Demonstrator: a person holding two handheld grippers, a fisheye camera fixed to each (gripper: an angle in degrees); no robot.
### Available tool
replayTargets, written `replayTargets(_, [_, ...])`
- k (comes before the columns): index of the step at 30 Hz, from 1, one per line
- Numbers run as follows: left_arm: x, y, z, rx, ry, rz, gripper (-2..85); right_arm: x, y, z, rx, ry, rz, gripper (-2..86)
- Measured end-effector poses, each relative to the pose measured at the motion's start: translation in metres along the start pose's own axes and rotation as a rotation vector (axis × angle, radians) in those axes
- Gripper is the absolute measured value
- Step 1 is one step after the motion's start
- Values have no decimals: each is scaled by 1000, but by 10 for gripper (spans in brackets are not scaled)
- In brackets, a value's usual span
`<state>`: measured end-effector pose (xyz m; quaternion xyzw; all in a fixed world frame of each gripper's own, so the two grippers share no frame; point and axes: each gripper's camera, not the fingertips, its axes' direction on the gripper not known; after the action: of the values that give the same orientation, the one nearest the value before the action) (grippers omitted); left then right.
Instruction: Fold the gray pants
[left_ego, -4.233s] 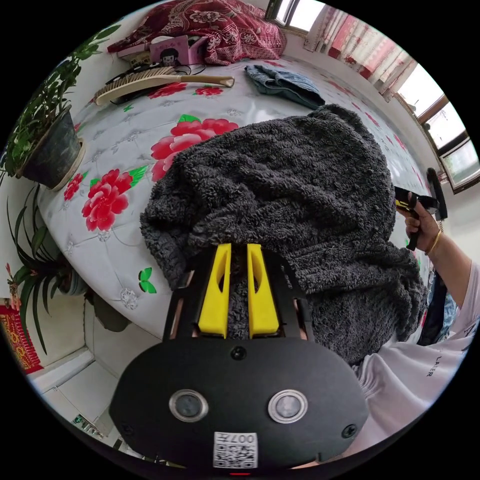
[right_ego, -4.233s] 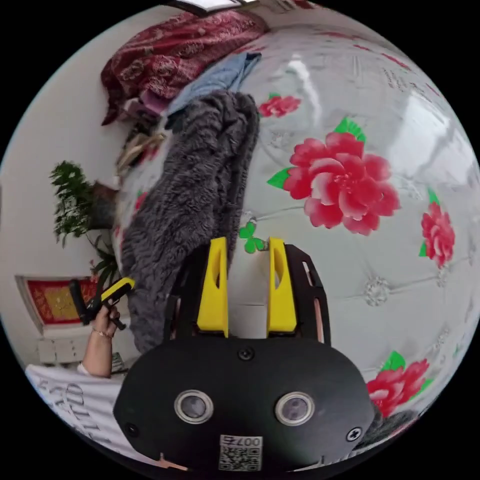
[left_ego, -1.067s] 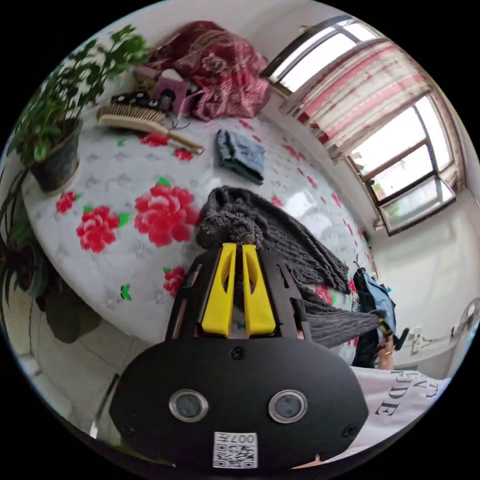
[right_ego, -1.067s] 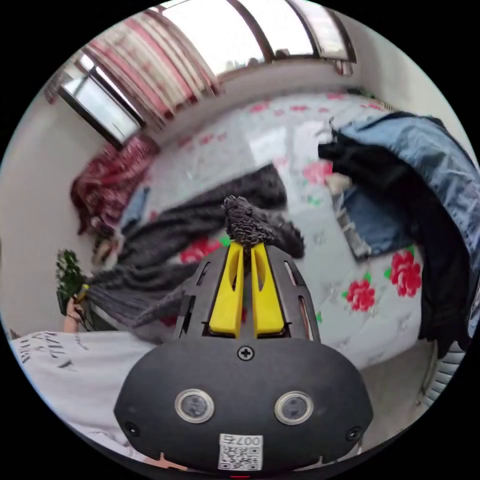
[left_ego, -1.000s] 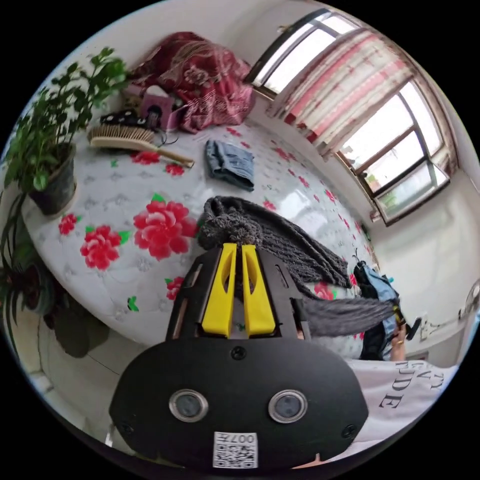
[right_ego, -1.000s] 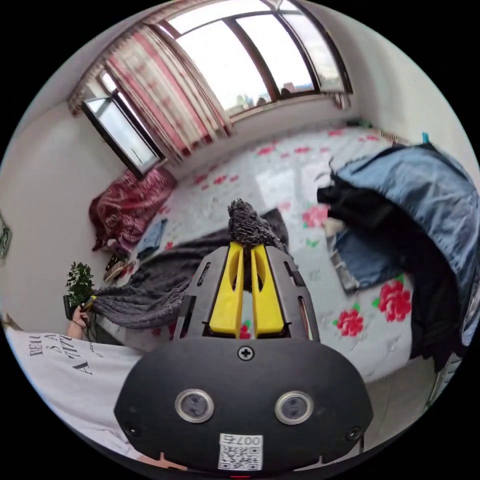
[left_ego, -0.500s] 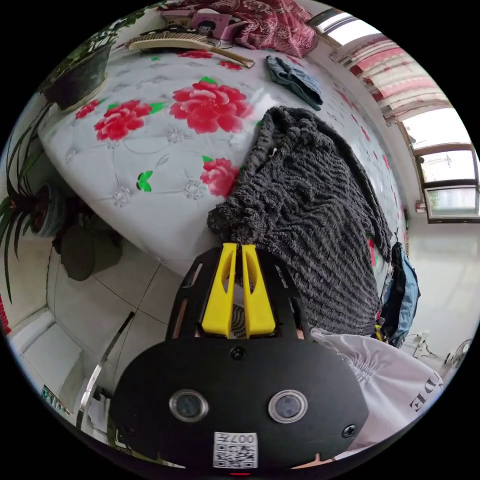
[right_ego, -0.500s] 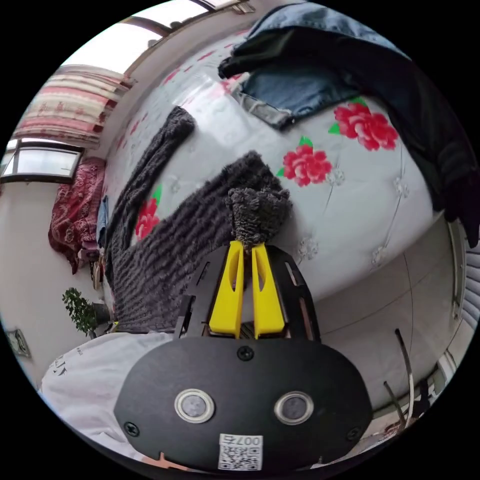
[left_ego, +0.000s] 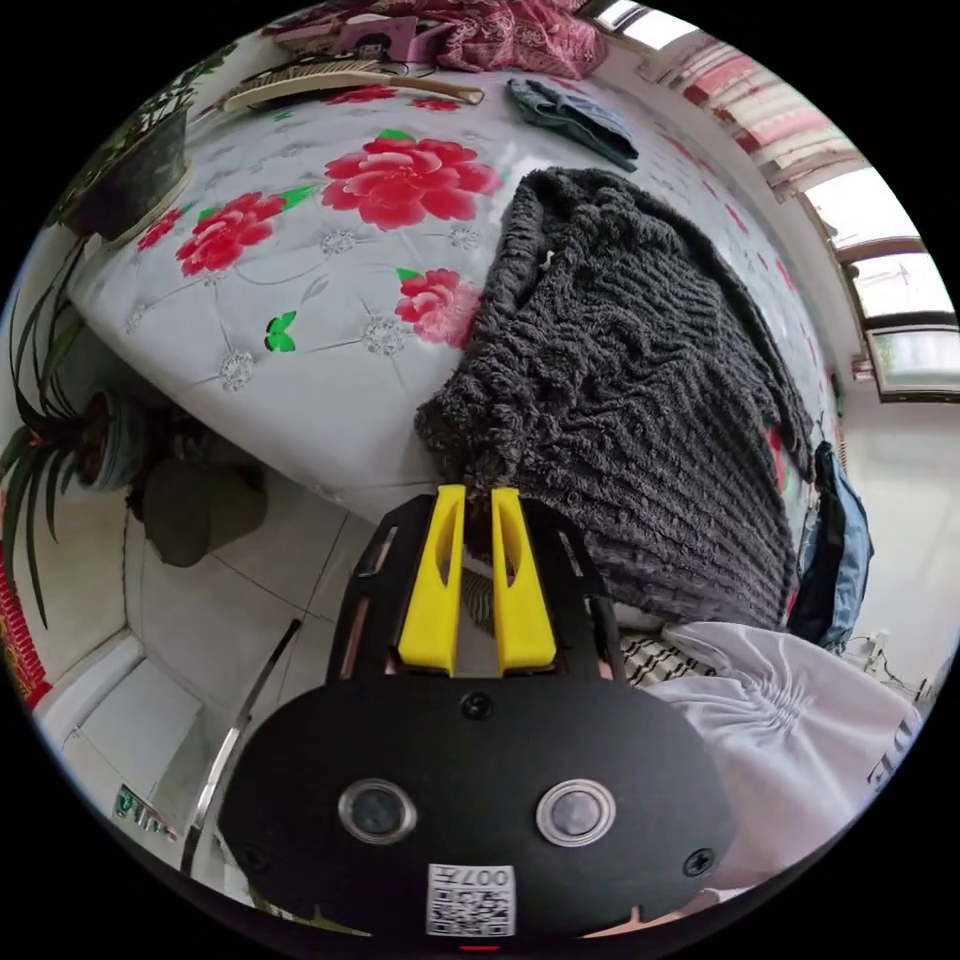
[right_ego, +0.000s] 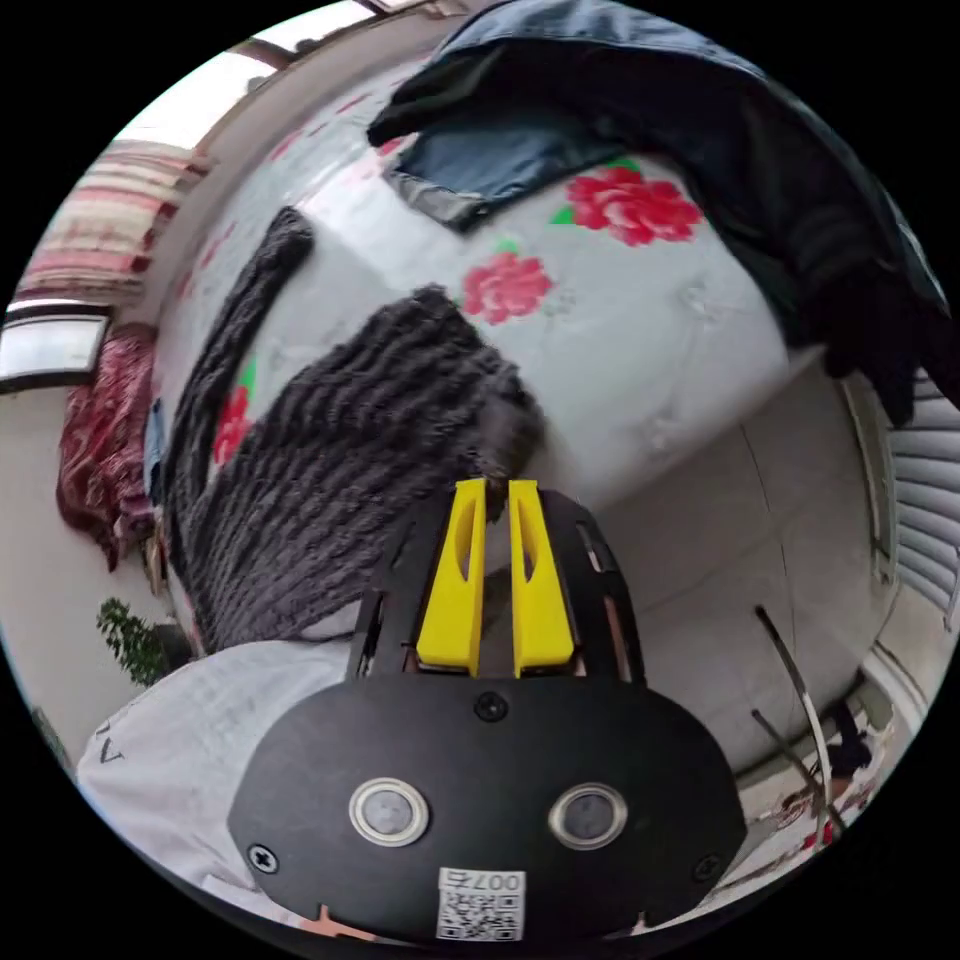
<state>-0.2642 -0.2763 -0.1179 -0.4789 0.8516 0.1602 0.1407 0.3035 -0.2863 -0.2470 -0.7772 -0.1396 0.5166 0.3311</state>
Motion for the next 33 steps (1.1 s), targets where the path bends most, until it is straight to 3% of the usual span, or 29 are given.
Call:
replayTargets(5, [-7,10,-17,-1,-48,56,84,-13,10,-31,156,120,1,18])
replayTargets(11, [1,-4,-56,124,-155,40,74,-97,-26,-43,221,-3,-217,32])
replayTargets(22, [127,-152,-43,139,-215,331,95,-282,-157,-29,242,-45,-528,67])
replayTargets(29, [174,-252,-4,87,-336,402,102,-347,-279,14,180,22,-490,76])
replayTargets(33, [184,-297,42,-36,-395,419,106,-358,-336,45,137,47,-419,77])
